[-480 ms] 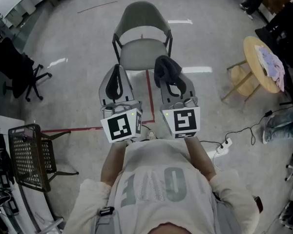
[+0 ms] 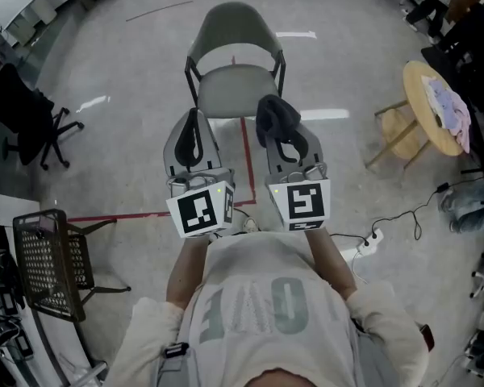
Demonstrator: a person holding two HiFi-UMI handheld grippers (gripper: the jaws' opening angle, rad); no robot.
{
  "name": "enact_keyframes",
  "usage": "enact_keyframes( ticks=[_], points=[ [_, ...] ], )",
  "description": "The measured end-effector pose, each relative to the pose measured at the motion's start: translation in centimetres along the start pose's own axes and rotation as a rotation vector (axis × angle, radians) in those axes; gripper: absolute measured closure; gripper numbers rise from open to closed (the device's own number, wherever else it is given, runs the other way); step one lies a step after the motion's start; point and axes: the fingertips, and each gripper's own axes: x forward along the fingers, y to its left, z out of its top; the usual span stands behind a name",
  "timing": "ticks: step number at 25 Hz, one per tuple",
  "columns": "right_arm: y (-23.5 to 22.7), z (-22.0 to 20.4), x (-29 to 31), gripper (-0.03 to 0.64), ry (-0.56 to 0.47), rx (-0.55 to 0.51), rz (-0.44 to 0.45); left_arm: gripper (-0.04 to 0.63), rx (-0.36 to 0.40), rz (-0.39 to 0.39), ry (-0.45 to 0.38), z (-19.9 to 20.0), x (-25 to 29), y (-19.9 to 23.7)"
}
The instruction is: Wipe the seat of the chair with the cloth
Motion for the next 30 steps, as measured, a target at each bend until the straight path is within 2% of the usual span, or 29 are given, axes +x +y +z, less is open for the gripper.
enact_keyframes(
  ticks=[4, 9, 14, 18, 22, 30],
  points=[
    [-0.2, -0.6, 1.0, 0.56, 0.012, 0.018, -0.003, 0.58, -0.01, 0.007, 0.011, -0.8, 0.9, 0.7],
    [-0.3, -2.1, 2.7, 0.56, 0.045, 0.111, 0.001, 0.58, -0.032, 0.012, 0.039, -2.3, 1.5, 1.9],
    [0.8, -3.6, 4.1, 0.56, 0.08, 0.1, 0.012, 0.58, -0.066, 0.022, 0.053, -4.3, 1.8, 3.7],
    [1.0, -4.1, 4.8, 0.56, 0.094, 0.104, 0.004, 0.58, -0.056, 0.009, 0.043, -4.4, 3.3, 4.4],
    [-0.3, -5.5, 6.6, 0.56, 0.117, 0.129, -0.013, 0.58, -0.055, 0.013, 0.057, -5.3, 5.0, 4.9],
    [-4.5, -7.8, 14.3, 0.56, 0.057, 0.156, -0.033, 0.58, -0.061, 0.013, 0.071, -10.0, 11.8, 6.1]
  ],
)
